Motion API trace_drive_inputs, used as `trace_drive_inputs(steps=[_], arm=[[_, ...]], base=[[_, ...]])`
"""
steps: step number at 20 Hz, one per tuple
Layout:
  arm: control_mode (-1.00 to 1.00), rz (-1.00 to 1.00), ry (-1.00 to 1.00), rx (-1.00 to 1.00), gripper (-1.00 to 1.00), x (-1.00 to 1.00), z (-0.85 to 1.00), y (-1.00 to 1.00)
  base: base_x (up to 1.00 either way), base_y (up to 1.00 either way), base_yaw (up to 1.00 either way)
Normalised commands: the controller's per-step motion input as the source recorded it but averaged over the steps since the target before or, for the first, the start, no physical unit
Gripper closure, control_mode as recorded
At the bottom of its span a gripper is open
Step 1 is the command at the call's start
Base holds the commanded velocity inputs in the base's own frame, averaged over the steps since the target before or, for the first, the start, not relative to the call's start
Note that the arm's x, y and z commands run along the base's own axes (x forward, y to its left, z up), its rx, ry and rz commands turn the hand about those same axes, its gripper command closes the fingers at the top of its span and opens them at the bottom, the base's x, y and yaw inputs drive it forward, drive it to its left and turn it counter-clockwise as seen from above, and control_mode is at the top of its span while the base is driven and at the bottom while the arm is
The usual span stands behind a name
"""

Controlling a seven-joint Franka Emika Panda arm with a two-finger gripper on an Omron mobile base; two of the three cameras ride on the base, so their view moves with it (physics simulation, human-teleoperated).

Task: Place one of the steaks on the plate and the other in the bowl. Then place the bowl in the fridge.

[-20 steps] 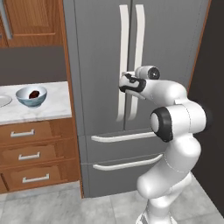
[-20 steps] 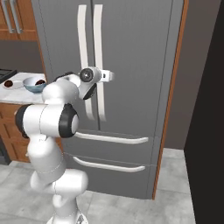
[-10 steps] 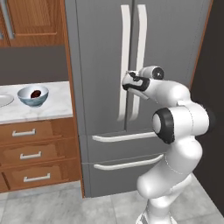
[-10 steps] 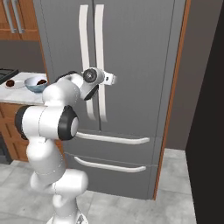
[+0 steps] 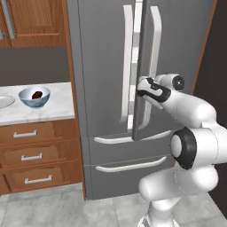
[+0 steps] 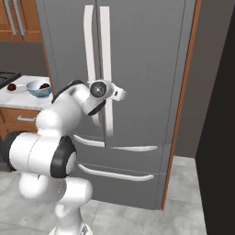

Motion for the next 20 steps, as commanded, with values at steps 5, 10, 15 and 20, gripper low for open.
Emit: trace_drive_inputs(steps=[5, 10, 15, 20], arm=[[-1.00, 0.00, 0.04, 0.11, 1.00, -0.73, 0.00, -1.00], [-1.00, 0.00, 0.15, 0.08, 1.00, -0.55, -0.05, -1.00], [-1.00, -0.05, 0.17, 0.06, 1.00, -0.45, -0.34, -1.00], [-1.00, -0.21, 0.05, 0.04, 1.00, -0.12, -0.87, -1.00]], base=[[0.00, 0.00, 0.00], [0.00, 0.00, 0.00], [0.00, 0.00, 0.00], [0.00, 0.00, 0.00]])
